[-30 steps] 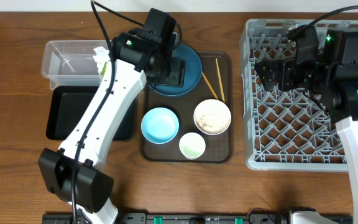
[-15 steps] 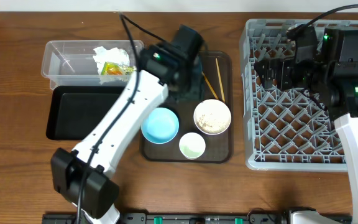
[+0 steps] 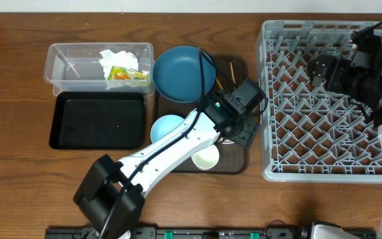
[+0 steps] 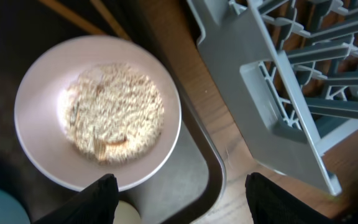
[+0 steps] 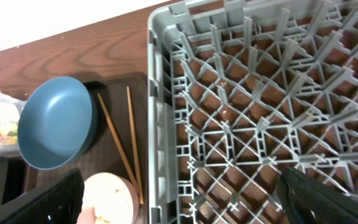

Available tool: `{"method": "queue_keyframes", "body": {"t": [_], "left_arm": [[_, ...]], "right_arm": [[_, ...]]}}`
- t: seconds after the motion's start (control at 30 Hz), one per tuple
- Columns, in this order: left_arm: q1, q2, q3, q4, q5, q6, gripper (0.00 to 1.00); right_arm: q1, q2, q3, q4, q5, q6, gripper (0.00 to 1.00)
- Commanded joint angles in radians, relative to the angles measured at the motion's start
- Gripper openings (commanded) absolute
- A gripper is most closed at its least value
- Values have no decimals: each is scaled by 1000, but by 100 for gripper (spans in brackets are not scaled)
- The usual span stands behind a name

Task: Sort waste into correct bins and load items into the dishwasher rack
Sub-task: 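Move left gripper to pink rice bowl and grasp its rim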

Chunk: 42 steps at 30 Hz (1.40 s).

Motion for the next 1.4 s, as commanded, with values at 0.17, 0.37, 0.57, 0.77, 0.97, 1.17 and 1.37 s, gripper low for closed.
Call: {"method": "queue_keyframes", "body": {"t": [0.17,0.37,0.57,0.77,0.97,1.17,1.37], "left_arm": [[-13,132,-3,37,21,124,65],[-45,146,-3,63,19,136,60],[-68,189,-3,63,-119,135,59],[-61,243,-3,64,-119,135,54],[-62,246,-3,73,-119,135,48],[-62,242,-2,73,-119,135,32],[-62,239,15,73,-119,135,24]], "right_arm": [[-4,-3,17,-11,-24,13,96],[-4,-2,17,-14,-24,13,95],[-3,-2,17,-17,-24,13,95],[-3,-2,17,-27,-24,13,96],[-3,-3,17,-25,-24,13,96],[-3,-3,17,-25,-24,9,96],[-3,-3,17,-24,-24,2,96]]}}
